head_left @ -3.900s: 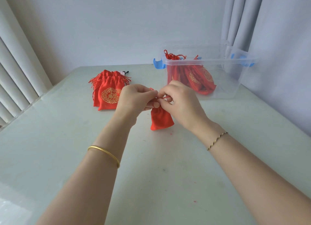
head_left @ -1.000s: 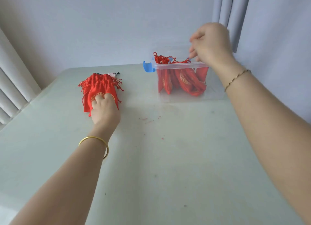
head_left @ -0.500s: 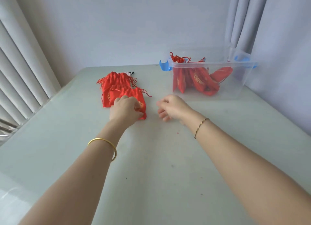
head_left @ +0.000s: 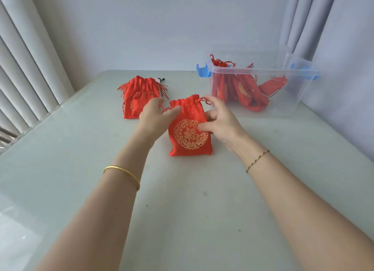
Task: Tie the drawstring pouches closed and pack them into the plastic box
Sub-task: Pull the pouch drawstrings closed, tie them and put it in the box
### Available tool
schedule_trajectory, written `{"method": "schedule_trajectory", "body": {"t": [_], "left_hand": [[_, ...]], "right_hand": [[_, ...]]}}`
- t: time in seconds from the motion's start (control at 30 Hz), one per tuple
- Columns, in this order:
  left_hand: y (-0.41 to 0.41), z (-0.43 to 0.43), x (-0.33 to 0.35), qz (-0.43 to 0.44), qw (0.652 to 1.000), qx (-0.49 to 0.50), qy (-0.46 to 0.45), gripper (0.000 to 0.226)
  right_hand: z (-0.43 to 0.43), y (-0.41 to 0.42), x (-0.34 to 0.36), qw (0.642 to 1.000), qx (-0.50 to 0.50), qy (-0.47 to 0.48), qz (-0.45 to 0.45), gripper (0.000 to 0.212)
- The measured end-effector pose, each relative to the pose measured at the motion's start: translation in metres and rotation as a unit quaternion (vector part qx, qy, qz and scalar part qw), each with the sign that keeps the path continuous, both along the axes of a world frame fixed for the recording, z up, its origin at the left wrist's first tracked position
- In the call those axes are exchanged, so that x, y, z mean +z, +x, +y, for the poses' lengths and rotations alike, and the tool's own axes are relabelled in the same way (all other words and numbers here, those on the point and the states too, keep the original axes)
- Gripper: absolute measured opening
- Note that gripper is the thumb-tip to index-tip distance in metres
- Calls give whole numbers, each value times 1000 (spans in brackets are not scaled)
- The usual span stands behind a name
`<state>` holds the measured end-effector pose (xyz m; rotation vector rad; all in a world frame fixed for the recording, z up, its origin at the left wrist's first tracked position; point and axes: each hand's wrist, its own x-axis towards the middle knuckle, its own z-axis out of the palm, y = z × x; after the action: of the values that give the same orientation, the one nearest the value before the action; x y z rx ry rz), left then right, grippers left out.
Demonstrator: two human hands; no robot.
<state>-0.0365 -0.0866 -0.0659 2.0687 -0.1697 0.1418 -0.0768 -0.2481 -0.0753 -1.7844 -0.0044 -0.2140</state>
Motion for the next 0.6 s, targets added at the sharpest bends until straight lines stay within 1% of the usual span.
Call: {"method": "schedule_trajectory", "body": {"t": [0.03,0.1,0.13,0.27,0.33,0.4,0.47,0.53,0.6], "left_hand": [[0,0,4,4,1000,-16,-20,55],[1,1,11,6,998,-52,-34,34],[2,4,14,7,997,-66,-35,28],[1,11,24,27,986,-143,-80,11],[-4,10,30,29,980,-172,-98,9],[-8,9,35,29,975,-197,-94,10],[-10,8,38,26,975,-206,-81,12],[-12,7,39,20,977,-201,-70,16],[-12,7,39,13,979,-193,-61,17]], "right_hand": [[-1,-1,4,1000,11,-1,-4,80],[-2,-3,13,999,32,-9,-7,83],[-3,-4,17,999,41,-18,-7,81],[-13,-4,32,998,41,-31,19,58],[-18,-4,36,997,17,-69,37,42],[-23,-5,38,993,-8,-112,42,24],[-27,-7,41,994,-8,-102,41,14],[-31,-9,45,997,7,-66,44,17],[-36,-11,48,998,17,-44,45,26]]}}
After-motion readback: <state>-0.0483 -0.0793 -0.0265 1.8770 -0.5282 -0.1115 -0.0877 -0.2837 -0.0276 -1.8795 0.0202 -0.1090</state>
